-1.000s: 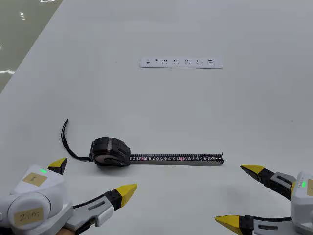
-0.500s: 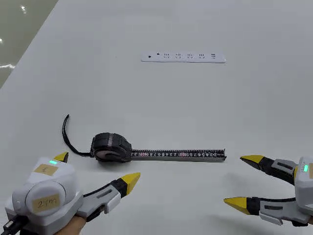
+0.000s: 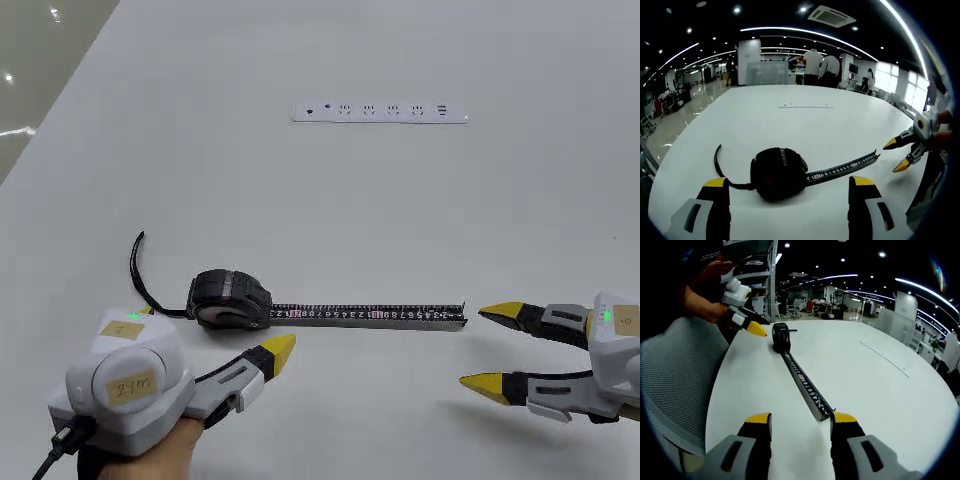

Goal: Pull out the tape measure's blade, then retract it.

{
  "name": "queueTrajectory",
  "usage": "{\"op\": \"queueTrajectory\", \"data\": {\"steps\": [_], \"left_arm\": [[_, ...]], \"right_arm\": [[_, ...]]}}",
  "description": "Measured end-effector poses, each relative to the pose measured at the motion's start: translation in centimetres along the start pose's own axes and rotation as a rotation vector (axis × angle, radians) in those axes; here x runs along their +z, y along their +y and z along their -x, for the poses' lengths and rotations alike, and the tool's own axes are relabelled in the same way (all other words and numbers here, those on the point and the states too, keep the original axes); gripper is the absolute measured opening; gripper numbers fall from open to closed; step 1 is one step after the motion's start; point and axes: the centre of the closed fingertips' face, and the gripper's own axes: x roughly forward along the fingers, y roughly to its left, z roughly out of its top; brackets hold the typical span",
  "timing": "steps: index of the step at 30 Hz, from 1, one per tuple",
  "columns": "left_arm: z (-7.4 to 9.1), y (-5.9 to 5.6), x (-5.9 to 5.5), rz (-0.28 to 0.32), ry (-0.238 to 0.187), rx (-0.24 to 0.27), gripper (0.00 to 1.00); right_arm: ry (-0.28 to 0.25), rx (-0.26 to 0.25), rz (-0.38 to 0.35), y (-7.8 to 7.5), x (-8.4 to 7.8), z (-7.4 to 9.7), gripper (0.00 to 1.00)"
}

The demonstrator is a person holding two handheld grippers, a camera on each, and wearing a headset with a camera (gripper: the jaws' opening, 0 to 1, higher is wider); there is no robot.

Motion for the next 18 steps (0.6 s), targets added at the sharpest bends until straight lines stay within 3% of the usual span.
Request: {"op": "queueTrajectory", "data": {"steps": [18], "left_arm": [[-2.9,1.3,-0.1,0.076,0.037,0.068,0.84]], "right_arm": [[0.046,0.038,0.075,-2.3,-0.6,-1.8,0.30]]}}
